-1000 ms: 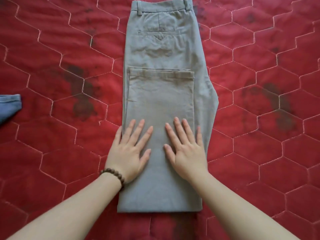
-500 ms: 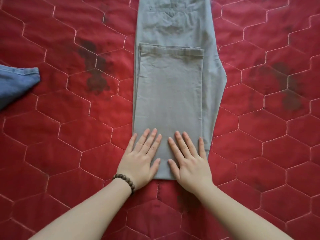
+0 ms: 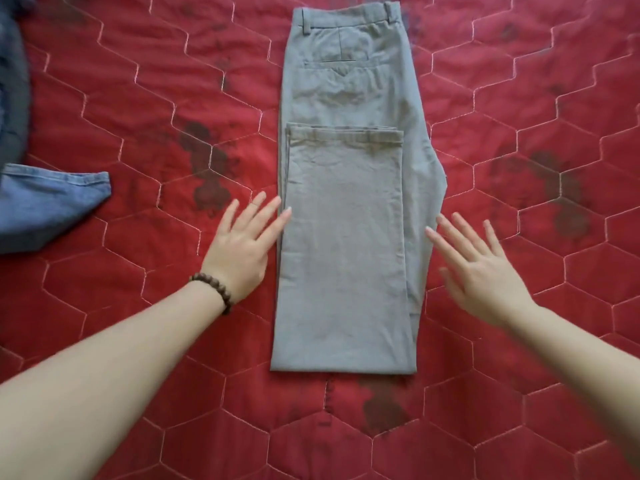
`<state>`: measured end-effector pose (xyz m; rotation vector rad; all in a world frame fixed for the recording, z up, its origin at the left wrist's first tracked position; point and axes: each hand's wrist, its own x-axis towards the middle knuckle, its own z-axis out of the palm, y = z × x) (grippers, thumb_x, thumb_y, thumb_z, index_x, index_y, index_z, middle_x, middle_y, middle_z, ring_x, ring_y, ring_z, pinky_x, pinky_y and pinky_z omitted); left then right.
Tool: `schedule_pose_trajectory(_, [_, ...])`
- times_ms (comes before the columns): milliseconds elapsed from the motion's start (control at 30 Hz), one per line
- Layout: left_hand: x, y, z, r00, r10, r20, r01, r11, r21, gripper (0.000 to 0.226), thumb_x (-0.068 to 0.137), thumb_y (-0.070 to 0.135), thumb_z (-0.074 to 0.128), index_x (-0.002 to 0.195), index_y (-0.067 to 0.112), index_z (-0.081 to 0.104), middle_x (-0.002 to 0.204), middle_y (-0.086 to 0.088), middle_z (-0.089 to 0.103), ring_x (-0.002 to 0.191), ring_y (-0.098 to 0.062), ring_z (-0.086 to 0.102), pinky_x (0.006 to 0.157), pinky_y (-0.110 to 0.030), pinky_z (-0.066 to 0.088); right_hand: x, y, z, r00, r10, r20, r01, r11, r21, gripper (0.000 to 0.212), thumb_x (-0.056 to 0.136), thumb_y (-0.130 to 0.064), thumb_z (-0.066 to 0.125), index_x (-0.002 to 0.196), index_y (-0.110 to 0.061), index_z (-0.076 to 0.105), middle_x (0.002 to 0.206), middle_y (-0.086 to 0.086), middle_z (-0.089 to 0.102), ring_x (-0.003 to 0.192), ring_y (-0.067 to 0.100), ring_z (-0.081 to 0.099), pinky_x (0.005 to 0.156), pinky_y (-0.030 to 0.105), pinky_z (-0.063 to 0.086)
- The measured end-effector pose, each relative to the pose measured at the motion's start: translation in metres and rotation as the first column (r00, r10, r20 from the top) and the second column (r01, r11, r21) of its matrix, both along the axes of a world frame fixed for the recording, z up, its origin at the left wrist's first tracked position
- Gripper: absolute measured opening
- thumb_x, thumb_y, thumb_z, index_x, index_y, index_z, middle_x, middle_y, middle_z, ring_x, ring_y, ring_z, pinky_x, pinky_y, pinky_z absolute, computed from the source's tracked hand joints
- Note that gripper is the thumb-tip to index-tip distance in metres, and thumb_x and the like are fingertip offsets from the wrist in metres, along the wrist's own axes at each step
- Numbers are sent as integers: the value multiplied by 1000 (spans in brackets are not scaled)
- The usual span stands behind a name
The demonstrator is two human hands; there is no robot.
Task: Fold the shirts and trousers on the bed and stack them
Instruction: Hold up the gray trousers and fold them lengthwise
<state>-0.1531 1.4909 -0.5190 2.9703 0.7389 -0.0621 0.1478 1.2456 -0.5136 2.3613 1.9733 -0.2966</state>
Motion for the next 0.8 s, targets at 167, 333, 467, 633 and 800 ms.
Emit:
schedule_pose_trajectory(167, [28, 41, -24, 960, -213, -184, 234, 967, 103, 78, 88, 10, 52, 152, 26, 11, 159, -4, 6, 146, -28, 1, 118, -54, 4, 34, 49, -9, 965, 201, 167, -190, 978, -84, 87, 78, -14, 70, 151, -25, 24, 157, 4, 21, 145, 28, 21, 113, 65, 15])
schedule_pose_trajectory(333, [29, 47, -28, 887, -405, -221, 430, 899, 79, 77, 85, 15, 45, 153, 26, 9, 159, -1, 8, 145, -26, 0, 119, -51, 6, 28, 69, -19, 869, 458, 189, -444, 889, -113, 75, 81, -2, 39, 151, -27, 26, 156, 4, 25, 143, 28, 24, 114, 59, 17])
schedule_pose_trajectory(467, [33, 47, -22, 881, -447, -153, 437, 895, -93, 77, 83, 22, 57, 151, 29, 22, 159, 1, 16, 147, -24, 3, 120, -44, 2, 22, 70, -19, 894, 447, 34, -433, 880, -198, 90, 78, 5, 50, 150, -37, 17, 159, -4, 16, 147, 23, 14, 119, 49, 10])
schedule_pose_trajectory(633, [26, 41, -12, 905, -375, -200, 291, 890, -351, 68, 93, 28, 46, 150, 41, 12, 157, 13, -7, 146, -12, -16, 119, -34, -10, 20, 81, 4, 920, 305, -245, -380, 847, -372, 88, 87, 5, 40, 145, -52, 6, 157, -19, -7, 146, 7, -9, 120, 36, -8])
schedule_pose_trajectory(800, [47, 35, 14, 964, -69, -256, -116, 758, -641, 40, 106, 21, 28, 142, 15, 44, 142, 17, 46, 135, 9, 27, 121, -40, 2, 18, 97, 50, 756, -173, -631, -271, 795, -542, 78, 84, 15, 36, 134, -42, 52, 145, -23, 39, 133, -9, 31, 111, 16, 28])
